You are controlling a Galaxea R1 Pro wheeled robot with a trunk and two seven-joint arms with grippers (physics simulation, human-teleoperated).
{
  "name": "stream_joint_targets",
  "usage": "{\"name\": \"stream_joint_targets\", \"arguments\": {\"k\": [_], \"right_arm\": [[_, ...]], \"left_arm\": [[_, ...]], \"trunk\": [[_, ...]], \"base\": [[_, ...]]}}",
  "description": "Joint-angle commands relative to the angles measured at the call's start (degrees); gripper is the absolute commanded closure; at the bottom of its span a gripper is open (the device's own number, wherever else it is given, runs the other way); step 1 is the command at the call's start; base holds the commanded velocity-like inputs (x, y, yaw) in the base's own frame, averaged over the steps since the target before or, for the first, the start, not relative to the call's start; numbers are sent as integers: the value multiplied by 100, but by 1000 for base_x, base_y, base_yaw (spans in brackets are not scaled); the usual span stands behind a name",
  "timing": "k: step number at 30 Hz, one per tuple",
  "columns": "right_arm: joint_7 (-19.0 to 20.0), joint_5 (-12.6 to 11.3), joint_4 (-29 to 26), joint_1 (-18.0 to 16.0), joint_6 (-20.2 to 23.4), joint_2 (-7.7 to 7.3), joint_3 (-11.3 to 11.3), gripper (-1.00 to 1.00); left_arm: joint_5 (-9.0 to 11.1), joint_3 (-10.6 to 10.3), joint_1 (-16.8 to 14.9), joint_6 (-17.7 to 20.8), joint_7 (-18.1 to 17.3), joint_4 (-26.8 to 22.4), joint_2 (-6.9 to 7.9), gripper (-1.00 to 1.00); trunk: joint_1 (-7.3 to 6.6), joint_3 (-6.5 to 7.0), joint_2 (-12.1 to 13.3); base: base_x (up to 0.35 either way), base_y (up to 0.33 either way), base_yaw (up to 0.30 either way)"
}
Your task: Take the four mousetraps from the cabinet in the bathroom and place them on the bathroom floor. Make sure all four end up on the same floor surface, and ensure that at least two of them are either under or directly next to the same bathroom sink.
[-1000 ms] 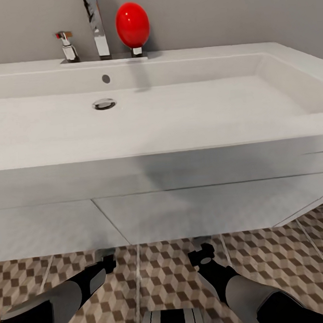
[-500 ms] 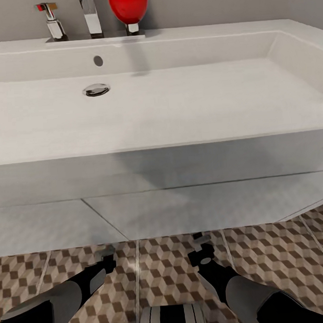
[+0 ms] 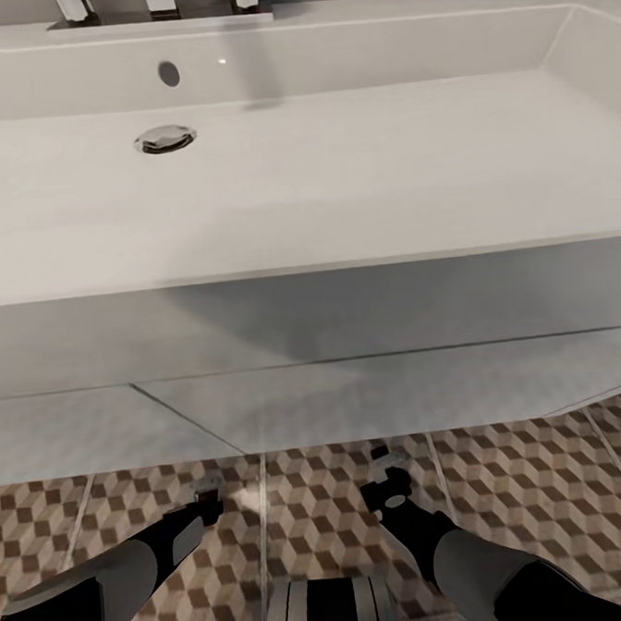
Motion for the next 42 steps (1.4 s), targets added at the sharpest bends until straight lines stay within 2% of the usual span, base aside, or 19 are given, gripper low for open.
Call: {"name": "stream_joint_targets", "arguments": {"k": [1, 6, 9, 18, 42], "right_arm": [[-7, -70, -2, -3, -8, -1, 48, 100], [-6, -70, -4, -3, -6, -2, 48, 100], [26, 46, -57, -29, 100, 31, 154, 100], [92, 30, -216, 25, -13, 31, 155, 100], [94, 14, -269, 33, -44, 31, 153, 100]], "left_arm": [[8, -40, -2, 23, 65, -26, 8, 100], [8, -40, -2, 23, 65, -28, 8, 100], [65, -53, 95, -75, 21, -24, 89, 100], [-4, -57, 322, -75, 21, -24, 35, 100], [-7, -53, 341, -64, 32, -23, 1, 100]], "trunk": [[1, -26, -3], [14, -137, -10], [15, -136, -10], [15, -136, -10], [15, -136, -10]], "base": [[0, 0, 0], [0, 0, 0], [0, 0, 0], [0, 0, 0], [0, 0, 0]]}}
